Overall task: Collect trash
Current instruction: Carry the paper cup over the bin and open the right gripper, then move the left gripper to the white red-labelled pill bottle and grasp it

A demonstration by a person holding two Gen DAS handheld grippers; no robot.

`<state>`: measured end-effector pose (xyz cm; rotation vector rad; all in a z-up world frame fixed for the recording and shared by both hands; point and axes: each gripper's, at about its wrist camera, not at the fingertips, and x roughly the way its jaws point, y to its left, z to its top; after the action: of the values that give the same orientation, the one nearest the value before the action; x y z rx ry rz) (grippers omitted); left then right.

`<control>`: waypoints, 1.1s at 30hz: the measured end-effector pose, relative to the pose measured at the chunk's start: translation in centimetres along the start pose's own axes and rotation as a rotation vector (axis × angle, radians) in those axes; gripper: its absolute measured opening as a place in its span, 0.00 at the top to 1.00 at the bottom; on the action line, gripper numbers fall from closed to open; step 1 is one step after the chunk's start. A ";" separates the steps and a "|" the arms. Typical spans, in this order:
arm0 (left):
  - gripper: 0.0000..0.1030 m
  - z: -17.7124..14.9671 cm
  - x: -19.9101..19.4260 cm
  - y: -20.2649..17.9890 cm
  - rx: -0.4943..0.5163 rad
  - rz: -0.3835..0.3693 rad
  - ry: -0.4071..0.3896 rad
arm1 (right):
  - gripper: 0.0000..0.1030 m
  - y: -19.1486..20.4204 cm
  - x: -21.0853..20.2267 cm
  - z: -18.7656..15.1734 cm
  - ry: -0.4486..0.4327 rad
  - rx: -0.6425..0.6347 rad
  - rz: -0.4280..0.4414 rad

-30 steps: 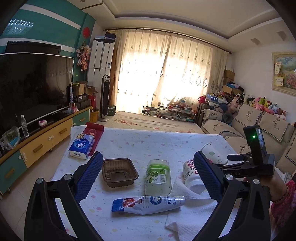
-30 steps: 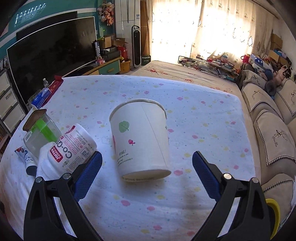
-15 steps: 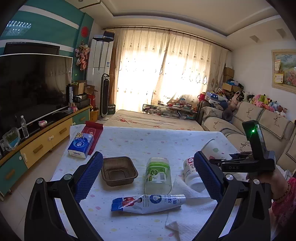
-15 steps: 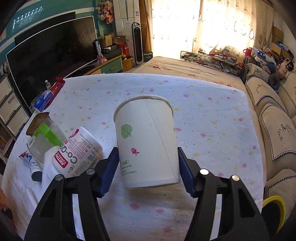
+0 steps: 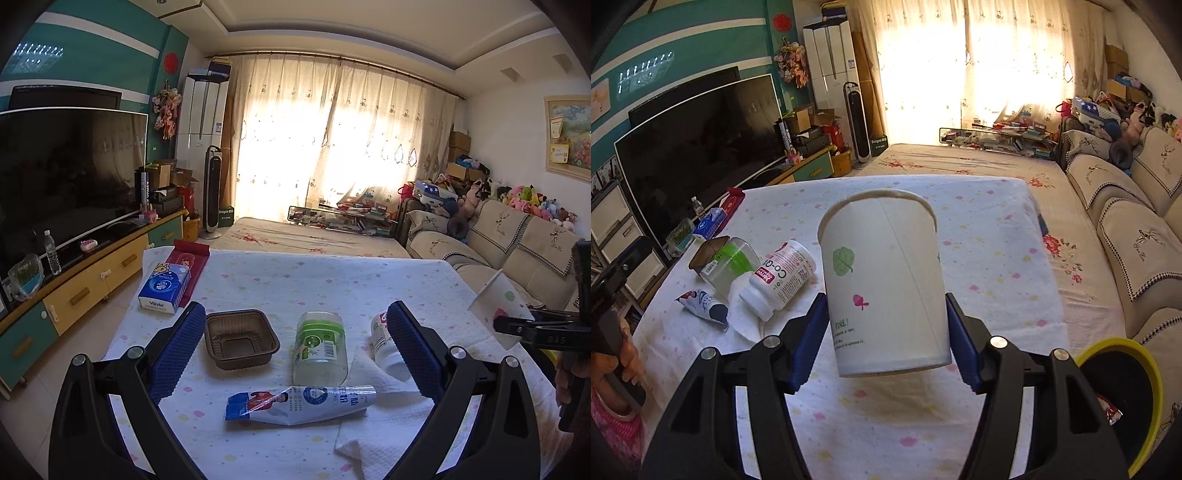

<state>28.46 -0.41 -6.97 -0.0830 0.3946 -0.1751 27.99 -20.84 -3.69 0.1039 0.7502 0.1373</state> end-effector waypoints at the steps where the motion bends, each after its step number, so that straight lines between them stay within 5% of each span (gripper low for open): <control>1: 0.06 0.0 0.0 0.0 0.000 0.001 0.001 | 0.42 -0.6 -0.9 -0.5 -0.011 0.012 -0.009; 10: 0.06 -0.1 0.3 0.0 0.012 0.005 0.001 | 0.42 -8.4 -6.8 -5.4 -0.066 0.150 -0.238; 20: 0.06 -0.2 0.5 -0.3 0.028 0.010 0.009 | 0.39 -15.8 -7.5 -9.6 -0.028 0.296 -0.437; 33: 0.06 -0.6 0.6 -2.0 0.084 -0.018 0.019 | 0.32 -12.6 -9.0 -7.9 -0.188 0.278 -0.390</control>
<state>28.46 -2.46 -7.49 -0.0026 0.4047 -0.2099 17.20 -34.36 -5.19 0.2288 0.5861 -0.3455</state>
